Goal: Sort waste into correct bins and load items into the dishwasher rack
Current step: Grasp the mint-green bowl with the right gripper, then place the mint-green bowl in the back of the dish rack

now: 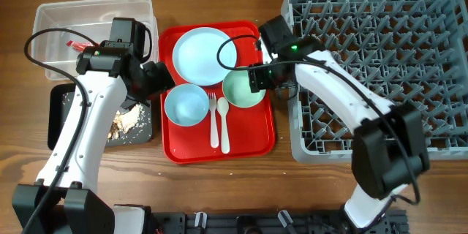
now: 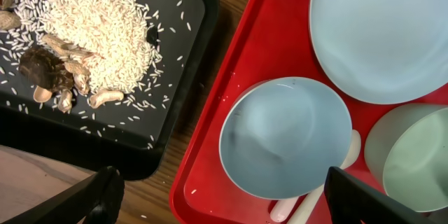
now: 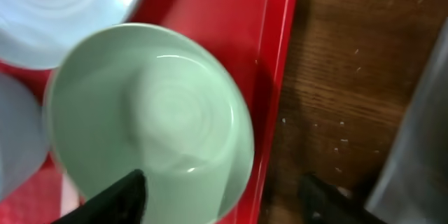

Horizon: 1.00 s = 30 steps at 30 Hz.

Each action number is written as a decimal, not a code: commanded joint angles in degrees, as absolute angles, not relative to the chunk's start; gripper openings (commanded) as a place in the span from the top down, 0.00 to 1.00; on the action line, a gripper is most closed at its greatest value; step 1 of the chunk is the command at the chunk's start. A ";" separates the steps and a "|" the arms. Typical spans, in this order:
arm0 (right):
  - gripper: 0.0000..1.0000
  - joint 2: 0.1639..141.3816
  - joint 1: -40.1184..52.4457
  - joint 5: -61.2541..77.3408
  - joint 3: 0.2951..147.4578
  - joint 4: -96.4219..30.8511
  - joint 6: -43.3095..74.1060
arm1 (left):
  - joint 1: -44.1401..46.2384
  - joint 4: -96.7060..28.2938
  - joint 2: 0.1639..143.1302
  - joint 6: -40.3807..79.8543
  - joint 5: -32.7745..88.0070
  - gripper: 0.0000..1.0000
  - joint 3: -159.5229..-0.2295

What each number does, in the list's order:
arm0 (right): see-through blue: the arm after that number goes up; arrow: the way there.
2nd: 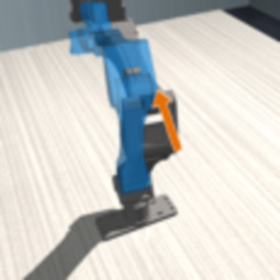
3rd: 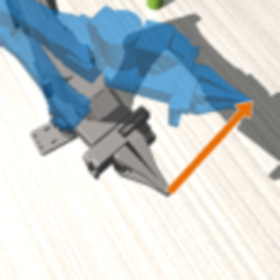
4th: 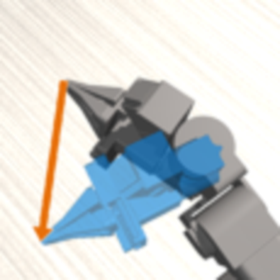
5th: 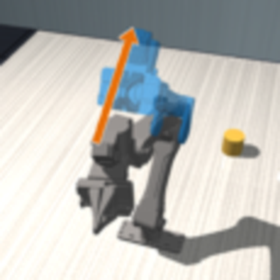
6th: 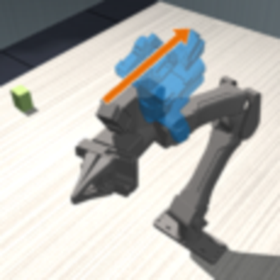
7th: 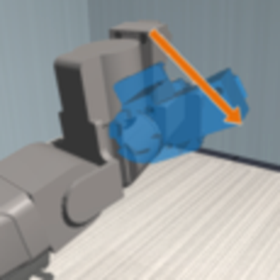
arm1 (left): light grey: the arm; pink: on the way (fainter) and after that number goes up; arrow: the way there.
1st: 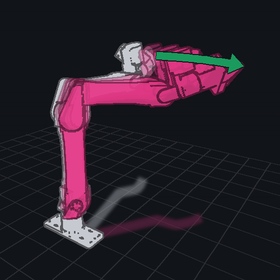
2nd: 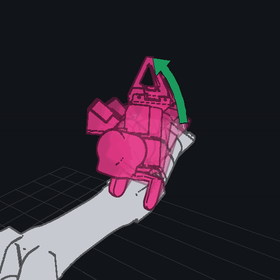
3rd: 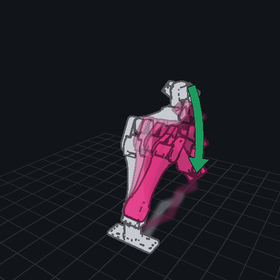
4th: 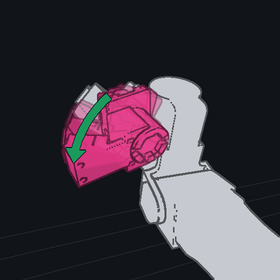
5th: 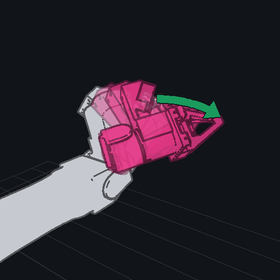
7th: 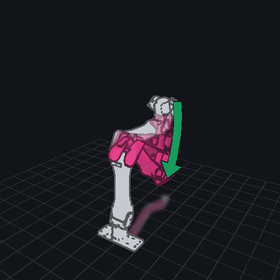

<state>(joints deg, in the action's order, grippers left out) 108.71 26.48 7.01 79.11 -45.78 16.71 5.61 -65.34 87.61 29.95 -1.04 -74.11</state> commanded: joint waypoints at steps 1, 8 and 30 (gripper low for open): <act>0.45 113.12 26.83 6.46 79.22 -45.08 18.24 | 5.30 -65.17 86.78 30.94 -2.00 0.07 -74.11; 0.96 113.54 26.81 5.96 79.15 -45.84 22.13 | 5.30 -65.19 86.78 30.94 -1.98 0.07 -74.11; 0.95 95.26 17.98 -54.54 83.00 -14.98 -13.13 | 5.30 -63.86 86.78 30.94 -1.76 0.06 -74.11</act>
<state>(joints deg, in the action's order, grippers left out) 92.68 17.85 -37.78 82.76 -19.29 -2.13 5.61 -64.03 87.61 30.06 -1.06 -74.11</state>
